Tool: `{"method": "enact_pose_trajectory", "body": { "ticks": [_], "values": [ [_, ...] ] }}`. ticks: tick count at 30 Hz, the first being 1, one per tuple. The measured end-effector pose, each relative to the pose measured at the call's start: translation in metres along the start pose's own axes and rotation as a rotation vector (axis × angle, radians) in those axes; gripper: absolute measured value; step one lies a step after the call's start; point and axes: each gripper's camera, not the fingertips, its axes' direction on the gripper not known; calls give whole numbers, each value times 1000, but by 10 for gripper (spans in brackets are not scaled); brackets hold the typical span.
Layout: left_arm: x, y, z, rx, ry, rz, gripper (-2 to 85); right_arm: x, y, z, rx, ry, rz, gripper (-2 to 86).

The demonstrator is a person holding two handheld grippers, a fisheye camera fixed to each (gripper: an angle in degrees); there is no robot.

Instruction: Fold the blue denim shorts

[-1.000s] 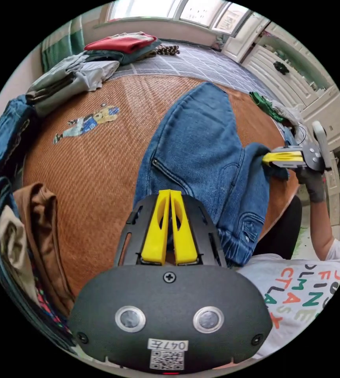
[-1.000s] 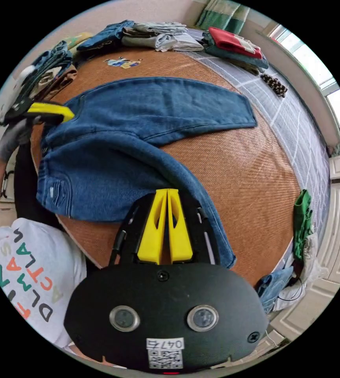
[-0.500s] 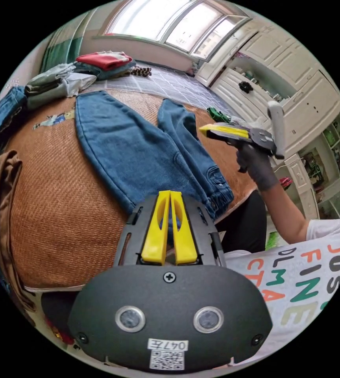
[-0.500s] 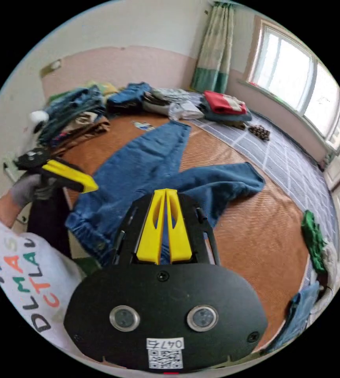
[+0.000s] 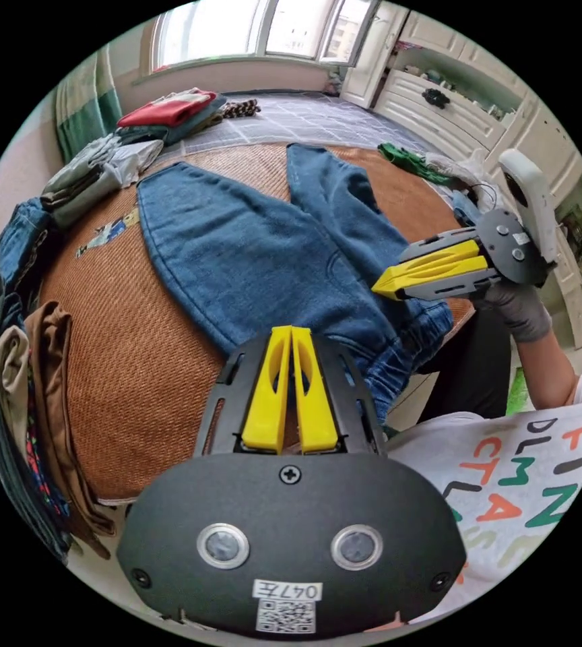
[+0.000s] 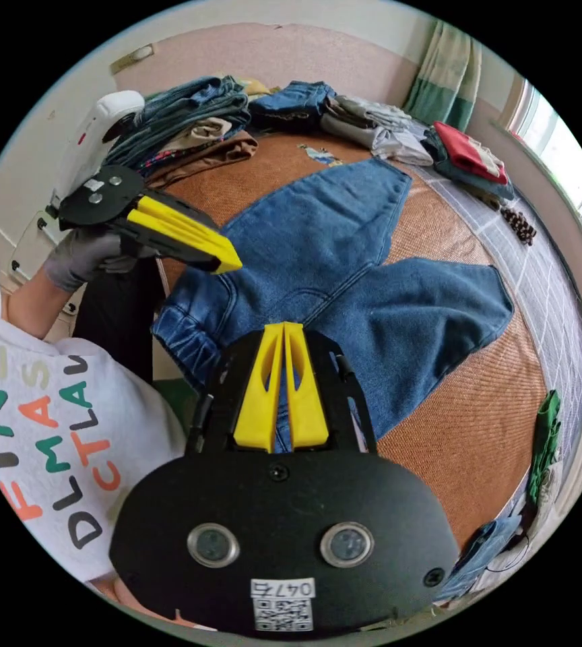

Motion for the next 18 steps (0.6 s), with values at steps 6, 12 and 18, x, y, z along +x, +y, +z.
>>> {"method": "enact_pose_trajectory", "body": {
  "ticks": [6,12,18],
  "values": [
    [45,-26,45,-88,54,90,-10,8,-29,24,-164,-48,-121,-6],
    [6,-14,50,-17,215,-19,-10,37,-27,-6,-73,-101,-77,-7],
    [5,-23,53,-34,206,-6,-10,62,-37,12,-99,-207,-60,-7]
  ]
}}
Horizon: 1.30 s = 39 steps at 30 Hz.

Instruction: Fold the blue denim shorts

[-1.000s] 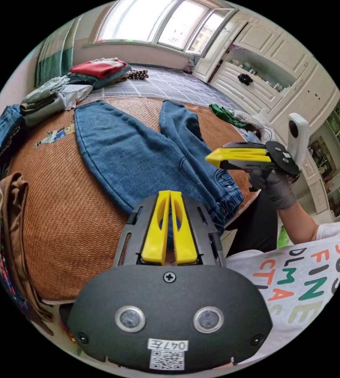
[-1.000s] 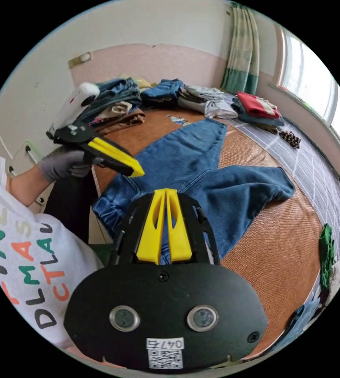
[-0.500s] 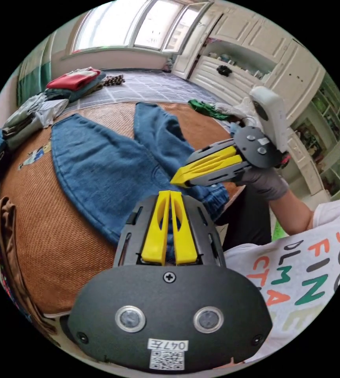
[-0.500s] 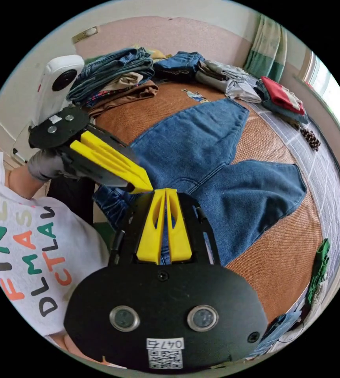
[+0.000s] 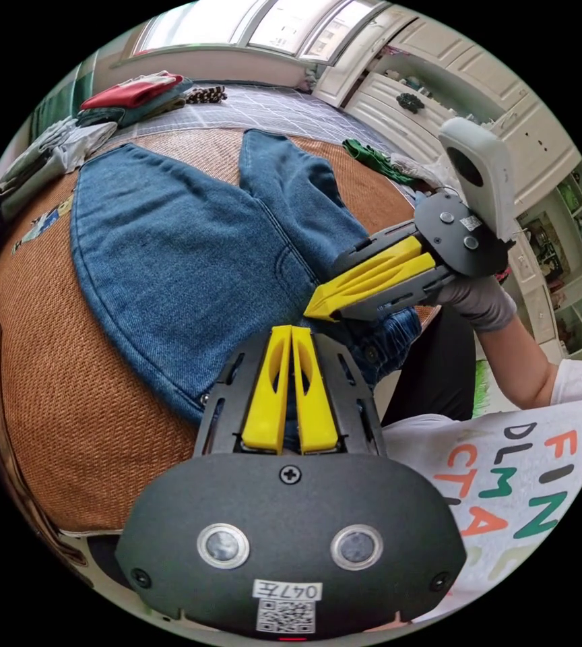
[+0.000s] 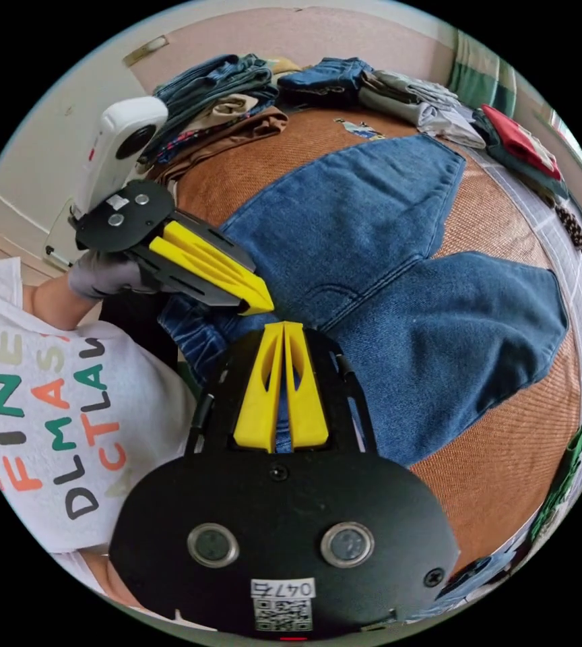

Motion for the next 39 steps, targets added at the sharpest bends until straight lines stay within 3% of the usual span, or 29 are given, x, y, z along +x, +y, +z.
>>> {"method": "enact_pose_trajectory", "body": {
  "ticks": [14,17,21,24,30,33,39],
  "values": [
    [-10,-11,3,14,35,-18,-10,9,7,-33,73,120,-2,-7],
    [-13,-15,4,10,51,-21,-10,4,4,-17,-46,139,-75,-7],
    [-14,-18,6,14,61,-27,-10,14,15,-29,51,175,10,-7],
    [-11,-20,7,23,55,-27,-10,8,18,-19,-1,109,-63,-7],
    [-9,-28,11,16,61,-27,-10,11,28,-32,76,223,-9,-7],
    [-6,-30,13,23,56,-29,-10,3,28,-27,30,126,-97,-7],
    [-1,-40,18,16,62,-29,-10,13,40,-35,73,311,20,-7]
  ]
}}
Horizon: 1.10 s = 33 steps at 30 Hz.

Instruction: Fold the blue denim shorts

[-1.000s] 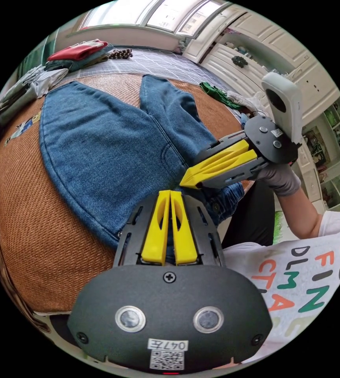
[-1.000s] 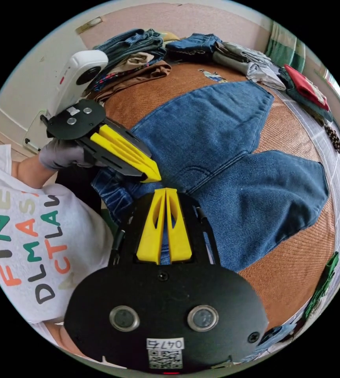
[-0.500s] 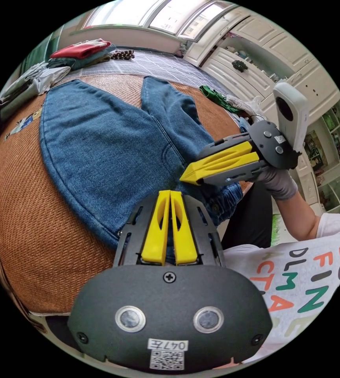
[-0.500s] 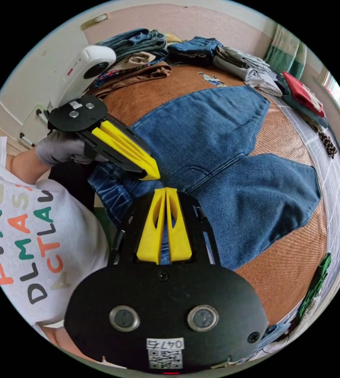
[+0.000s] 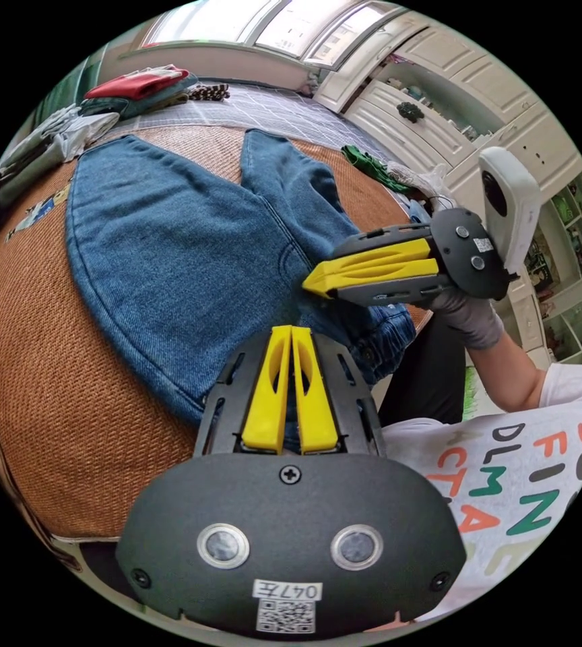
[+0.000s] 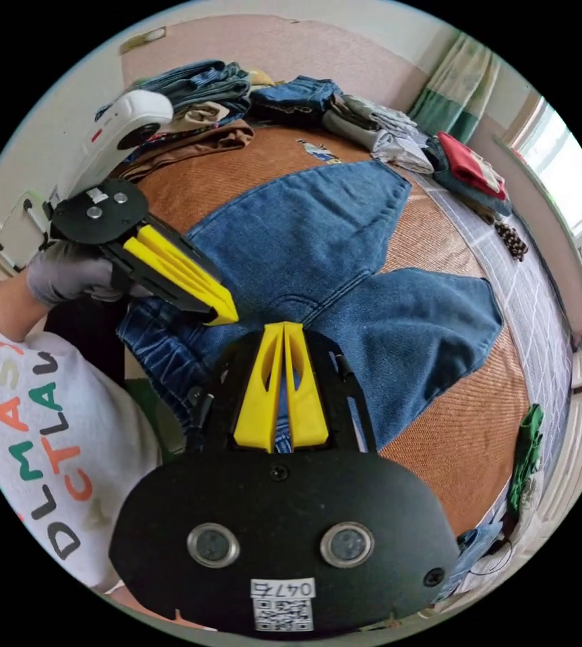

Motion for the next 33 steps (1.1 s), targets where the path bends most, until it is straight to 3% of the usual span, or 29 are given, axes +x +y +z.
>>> {"method": "enact_pose_trajectory", "body": {
  "ticks": [5,9,18,24,26,33],
  "values": [
    [20,-16,-9,15,-7,86,-10,13,27,-24,73,-139,39,-6],
    [22,-41,-10,72,51,120,-10,-1,45,-9,-18,-119,-12,-7],
    [49,-67,31,-169,39,205,-10,20,70,11,19,-210,94,-6],
    [37,-89,26,-56,72,161,-10,16,74,16,21,-199,94,-6],
    [35,-97,57,-161,43,149,-10,15,76,17,24,-199,98,-6],
    [48,-98,59,-185,42,200,-10,9,78,23,29,-212,105,-7]
  ]
}}
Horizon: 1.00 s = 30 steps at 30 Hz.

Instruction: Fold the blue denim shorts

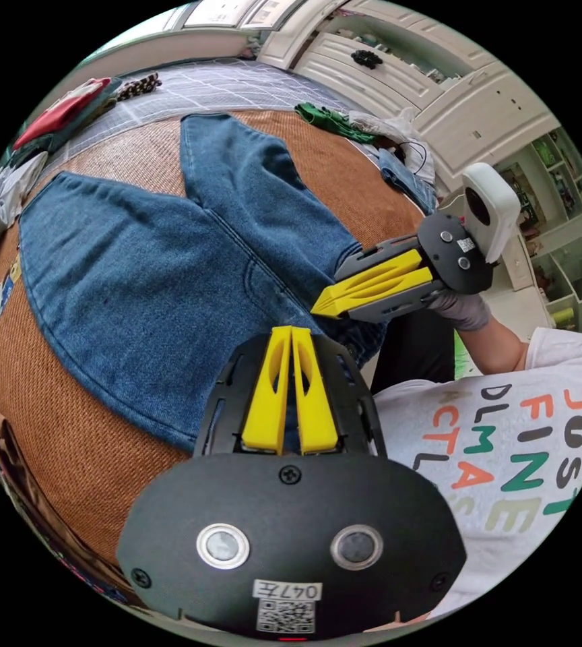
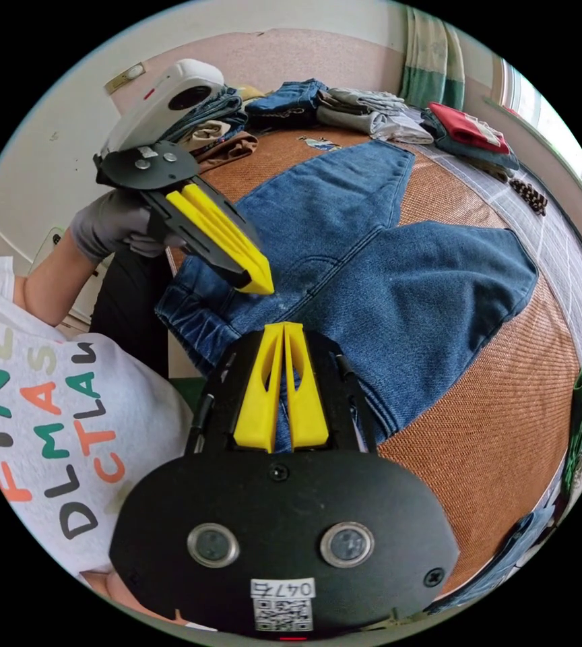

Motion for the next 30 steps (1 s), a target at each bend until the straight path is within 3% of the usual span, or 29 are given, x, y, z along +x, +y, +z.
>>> {"method": "enact_pose_trajectory", "body": {
  "ticks": [10,15,17,19,23,30],
  "values": [
    [-14,14,25,-51,92,-2,-10,-27,4,-3,53,22,37,-4],
    [-43,77,-28,143,82,-125,-10,-63,12,-21,91,-51,-18,-2],
    [-66,104,-46,197,22,-221,-10,-83,11,-11,30,-80,-78,-6],
    [-79,116,-50,213,17,-261,-10,-102,9,18,-161,59,-131,-9],
    [-75,129,-48,246,44,-256,-10,-91,17,18,-307,126,-91,-12],
    [-52,130,-11,190,43,-205,-10,15,94,12,-781,609,216,-12]
  ]
}}
